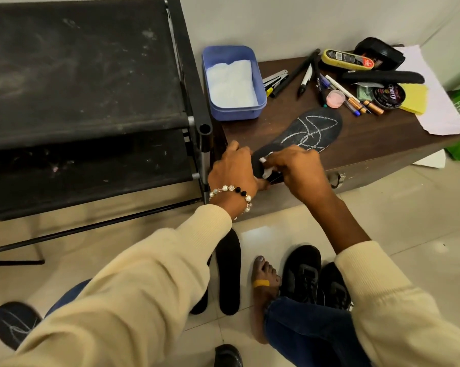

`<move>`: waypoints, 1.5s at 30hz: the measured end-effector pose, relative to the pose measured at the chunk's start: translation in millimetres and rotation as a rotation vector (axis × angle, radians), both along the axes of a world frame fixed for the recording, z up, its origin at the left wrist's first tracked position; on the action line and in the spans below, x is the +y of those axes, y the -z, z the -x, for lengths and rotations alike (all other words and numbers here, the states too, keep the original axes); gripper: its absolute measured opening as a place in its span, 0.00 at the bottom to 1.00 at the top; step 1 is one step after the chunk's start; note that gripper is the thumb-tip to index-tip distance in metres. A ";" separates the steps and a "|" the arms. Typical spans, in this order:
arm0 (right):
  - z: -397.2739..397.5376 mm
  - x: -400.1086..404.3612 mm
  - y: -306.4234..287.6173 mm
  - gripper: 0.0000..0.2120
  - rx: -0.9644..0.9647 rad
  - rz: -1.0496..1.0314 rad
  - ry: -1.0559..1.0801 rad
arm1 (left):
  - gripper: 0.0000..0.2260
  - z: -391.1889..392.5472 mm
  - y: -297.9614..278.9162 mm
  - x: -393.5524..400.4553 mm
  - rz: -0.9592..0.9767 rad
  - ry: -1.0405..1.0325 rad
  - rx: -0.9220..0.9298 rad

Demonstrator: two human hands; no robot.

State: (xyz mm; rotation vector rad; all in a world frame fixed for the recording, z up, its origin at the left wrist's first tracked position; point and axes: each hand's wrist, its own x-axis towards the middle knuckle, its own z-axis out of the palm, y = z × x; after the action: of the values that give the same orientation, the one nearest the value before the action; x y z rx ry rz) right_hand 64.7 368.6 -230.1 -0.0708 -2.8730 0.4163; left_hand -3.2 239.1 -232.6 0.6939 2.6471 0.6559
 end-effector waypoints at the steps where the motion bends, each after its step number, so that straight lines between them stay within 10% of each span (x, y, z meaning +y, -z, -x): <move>1: 1.4 6.9 2.8 0.13 -0.006 0.011 0.078 | 0.31 0.0 -0.7 0.1 0.013 0.006 -0.011; 5: 16.7 1.5 7.2 0.15 -0.067 -0.028 0.278 | 0.30 -1.0 -2.5 -0.4 0.017 0.001 -0.004; 11: -1.2 -7.5 1.5 0.12 -0.067 0.003 -0.101 | 0.25 -1.4 -3.3 -0.9 0.004 0.001 0.040; 18: -5.0 27.7 9.1 0.13 -0.032 0.053 0.247 | 0.30 -4.7 -7.5 3.8 0.118 0.030 0.028; 26: -10.5 14.4 -3.3 0.14 -0.085 0.095 -0.065 | 0.26 -5.8 -5.3 10.7 0.073 0.068 0.074; 32: -12.0 44.4 0.0 0.12 -0.116 0.156 0.327 | 0.29 -3.3 -6.1 13.7 0.116 0.069 0.058; 40: -9.2 18.8 -1.0 0.12 -0.128 0.046 -0.014 | 0.27 -4.2 -6.6 14.7 0.121 0.071 0.091; 45: -16.8 44.6 -2.6 0.11 -0.077 0.125 0.261 | 0.28 -1.6 -5.4 14.5 0.141 0.088 0.073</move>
State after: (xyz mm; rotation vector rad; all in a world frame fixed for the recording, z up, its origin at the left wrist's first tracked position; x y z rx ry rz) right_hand 81.6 413.2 -227.5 -0.4876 -2.8546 0.5502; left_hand -1.6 253.5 -227.2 0.8013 2.6795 0.4232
